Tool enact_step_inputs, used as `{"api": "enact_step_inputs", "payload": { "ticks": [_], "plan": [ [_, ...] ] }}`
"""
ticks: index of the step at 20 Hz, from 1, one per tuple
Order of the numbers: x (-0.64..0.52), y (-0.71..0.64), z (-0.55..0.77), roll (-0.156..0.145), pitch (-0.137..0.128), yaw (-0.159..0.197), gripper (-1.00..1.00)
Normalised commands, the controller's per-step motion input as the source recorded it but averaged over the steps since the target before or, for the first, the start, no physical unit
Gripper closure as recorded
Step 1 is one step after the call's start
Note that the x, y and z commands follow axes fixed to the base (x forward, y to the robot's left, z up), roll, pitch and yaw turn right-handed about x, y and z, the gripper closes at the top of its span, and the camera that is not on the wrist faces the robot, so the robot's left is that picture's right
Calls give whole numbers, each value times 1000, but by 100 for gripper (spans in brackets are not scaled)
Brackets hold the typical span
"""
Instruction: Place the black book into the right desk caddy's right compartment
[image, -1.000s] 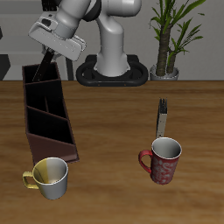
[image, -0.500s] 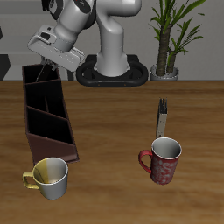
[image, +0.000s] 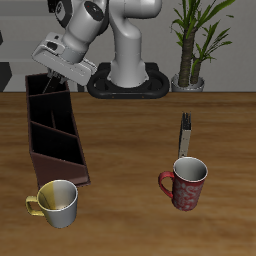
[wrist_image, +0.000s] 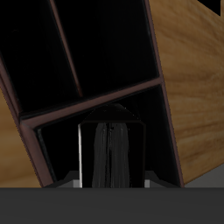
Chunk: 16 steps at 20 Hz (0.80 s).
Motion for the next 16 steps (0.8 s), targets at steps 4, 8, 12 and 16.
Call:
{"api": "enact_step_inputs", "payload": {
  "ticks": [4, 8, 12, 16],
  "plan": [
    [-6, -23, 47, -15, 15, -15, -100],
    [-27, 59, 179, 15, -21, -11, -100],
    [-1, 119, 155, 15, -34, 8, -100],
    [6, 68, 66, 14, -12, 7, -100]
  ]
}}
